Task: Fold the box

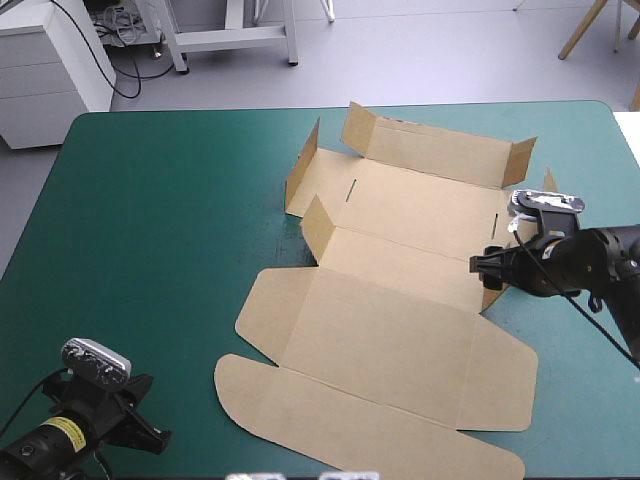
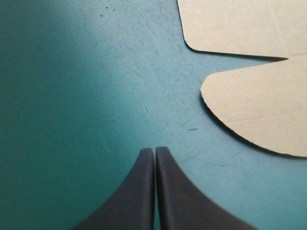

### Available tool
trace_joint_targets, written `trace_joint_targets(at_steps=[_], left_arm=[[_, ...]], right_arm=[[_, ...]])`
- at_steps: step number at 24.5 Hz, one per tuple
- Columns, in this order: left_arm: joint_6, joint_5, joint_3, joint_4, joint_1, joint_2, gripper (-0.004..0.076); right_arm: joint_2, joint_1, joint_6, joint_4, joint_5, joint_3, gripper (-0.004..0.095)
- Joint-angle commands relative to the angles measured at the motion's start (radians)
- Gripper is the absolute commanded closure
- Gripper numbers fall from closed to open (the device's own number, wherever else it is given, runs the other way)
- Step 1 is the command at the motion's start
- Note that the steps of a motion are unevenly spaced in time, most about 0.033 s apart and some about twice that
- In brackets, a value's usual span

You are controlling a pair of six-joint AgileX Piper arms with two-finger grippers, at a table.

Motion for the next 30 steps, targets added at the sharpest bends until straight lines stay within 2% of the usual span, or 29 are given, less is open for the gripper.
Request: trace_joint_targets(at_steps=[1,7,16,18,22,23,27,28,30], left_arm=[[-0.007,-0.057,-0.035,0.007,-0.004,0.008,0.0734],[-0.007,-0.057,-0.035,0.007,-0.004,0.008,0.0734],[-0.007,-0.057,-0.035,0.007,-0.004,0.008,0.0734],[-0.007,-0.057,-0.035,0.007,-0.004,0.008,0.0734],[-0.007,-0.057,-0.035,0.007,-0.004,0.008,0.0734],[-0.007,-0.057,-0.035,0.007,-0.004,0.008,0.0734],[-0.007,-0.057,-0.035,0.007,-0.004,0.008,0.0734],[-0.007,-0.057,-0.035,0.007,-0.004,0.008,0.0734],[-0.007,-0.057,-0.035,0.007,-0.004,0.008,0.0734]], right_arm=[[0.045,-0.001,-0.001,0.014,-0.045,-0.063,0.0174],[0.2,-0.084,-0.065,0.069,-0.051,-0.079,0.0174],[0.328,-0.088,-0.11,0.109,-0.063,-0.079,0.0178],[0.344,-0.088,-0.113,0.113,-0.072,-0.079,0.0213],[0.348,-0.088,-0.113,0.114,-0.091,-0.079,0.0452],[0.348,-0.088,-0.113,0.114,-0.093,-0.079,0.0614],[0.348,-0.088,-0.12,0.114,-0.09,-0.079,0.0869],[0.348,-0.088,-0.124,0.114,-0.09,-0.079,0.0915],[0.348,-0.088,-0.134,0.114,-0.088,-0.079,0.0926]])
